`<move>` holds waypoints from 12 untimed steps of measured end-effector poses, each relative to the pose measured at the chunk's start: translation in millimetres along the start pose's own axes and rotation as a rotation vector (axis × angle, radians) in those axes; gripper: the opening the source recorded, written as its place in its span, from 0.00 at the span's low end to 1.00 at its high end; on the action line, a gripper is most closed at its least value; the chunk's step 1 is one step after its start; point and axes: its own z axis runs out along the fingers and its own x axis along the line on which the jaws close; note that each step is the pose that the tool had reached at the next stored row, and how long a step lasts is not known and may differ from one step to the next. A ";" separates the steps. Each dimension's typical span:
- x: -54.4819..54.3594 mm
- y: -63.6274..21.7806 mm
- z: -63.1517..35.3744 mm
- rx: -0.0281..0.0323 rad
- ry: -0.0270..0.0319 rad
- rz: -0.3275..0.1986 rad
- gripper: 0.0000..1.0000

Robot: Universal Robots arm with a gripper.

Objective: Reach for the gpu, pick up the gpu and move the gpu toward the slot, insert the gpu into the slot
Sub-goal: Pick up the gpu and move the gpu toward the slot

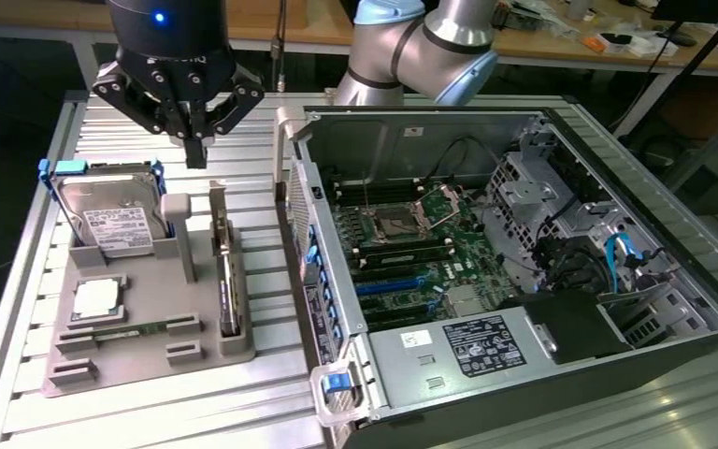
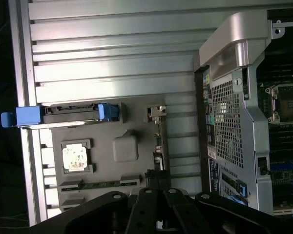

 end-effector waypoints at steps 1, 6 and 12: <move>0.0 0.0 0.0 0.0000 0.0000 0.000 0.11; 0.0 0.0 0.0 0.0000 0.0001 0.000 0.30; 0.0 0.0 0.0 0.0020 0.0000 0.000 0.48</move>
